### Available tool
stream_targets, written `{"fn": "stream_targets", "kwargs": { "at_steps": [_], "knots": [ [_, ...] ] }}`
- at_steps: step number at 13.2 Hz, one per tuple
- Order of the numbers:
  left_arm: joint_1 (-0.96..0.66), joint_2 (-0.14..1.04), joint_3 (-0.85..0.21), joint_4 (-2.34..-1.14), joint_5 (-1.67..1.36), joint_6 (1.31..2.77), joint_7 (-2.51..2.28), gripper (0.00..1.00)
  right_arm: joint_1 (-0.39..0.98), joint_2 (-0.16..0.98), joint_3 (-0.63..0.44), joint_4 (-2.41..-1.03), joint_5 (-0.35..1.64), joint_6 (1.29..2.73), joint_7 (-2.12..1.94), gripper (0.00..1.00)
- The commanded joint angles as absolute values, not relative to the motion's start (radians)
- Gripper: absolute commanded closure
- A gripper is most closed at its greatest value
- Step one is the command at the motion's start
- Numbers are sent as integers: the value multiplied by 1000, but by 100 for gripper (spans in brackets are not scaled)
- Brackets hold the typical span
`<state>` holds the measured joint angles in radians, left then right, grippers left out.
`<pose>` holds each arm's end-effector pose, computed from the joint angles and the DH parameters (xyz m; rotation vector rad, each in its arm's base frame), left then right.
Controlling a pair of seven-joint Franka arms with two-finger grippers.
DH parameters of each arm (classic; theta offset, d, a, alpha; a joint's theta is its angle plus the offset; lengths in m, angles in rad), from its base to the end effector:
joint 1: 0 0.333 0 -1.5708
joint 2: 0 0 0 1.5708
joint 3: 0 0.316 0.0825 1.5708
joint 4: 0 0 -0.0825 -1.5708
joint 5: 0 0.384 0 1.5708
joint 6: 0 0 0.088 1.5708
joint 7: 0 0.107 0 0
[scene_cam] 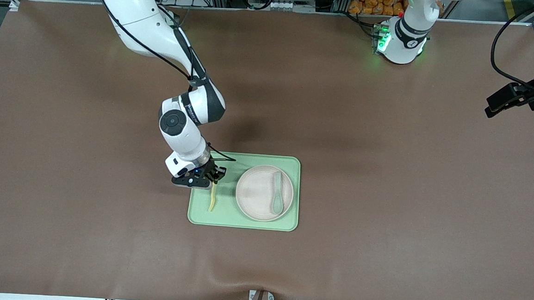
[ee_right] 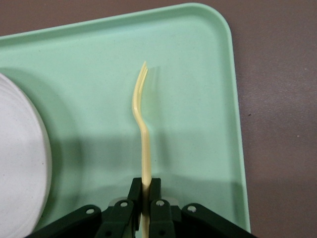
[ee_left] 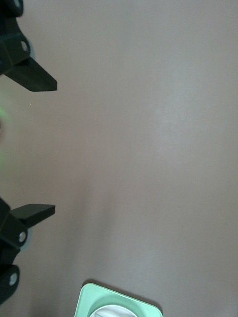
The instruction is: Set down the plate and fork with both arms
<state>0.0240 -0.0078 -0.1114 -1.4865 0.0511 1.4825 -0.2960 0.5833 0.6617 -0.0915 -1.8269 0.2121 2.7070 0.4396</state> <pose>0.5416 -0.0419 0.6606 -3.0739 -0.3289 -0.0209 0.5891 0.3129 0.1929 -2.9754 0.1561 -0.2612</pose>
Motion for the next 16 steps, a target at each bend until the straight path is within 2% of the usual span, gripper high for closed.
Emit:
{"fn": "stream_targets", "kwargs": {
  "at_steps": [1, 3, 4, 5, 6, 7, 11, 16],
  "knots": [
    [23, -23, -109, -1485, 54, 1471, -281, 0, 588, 653, -92, -1850, 222, 2717, 445, 94],
    [23, -23, -109, -1485, 54, 1471, -282, 0, 588, 655, -92, -1850, 222, 2718, 445, 85],
    [23, -23, -109, -1485, 54, 1471, -281, 0, 591, 658, -92, -1850, 222, 2717, 445, 77],
    [23, -23, -109, -1485, 54, 1471, -281, 0, 594, 667, -92, -1850, 222, 2717, 445, 50],
    [23, -23, -109, -1485, 54, 1471, -281, 0, 594, 667, -92, -1850, 222, 2717, 445, 4],
    [23, -23, -109, -1488, 54, 1471, -281, 0, 592, 667, -92, -1850, 222, 2717, 445, 0],
    [23, -25, -109, -1488, 51, 1471, -285, 0, 575, 617, -92, -1845, 222, 2700, 437, 0],
    [25, -25, -107, -1488, 41, 1471, -279, 0, 462, 471, -94, -1839, 213, 2504, 327, 0]
  ]
}}
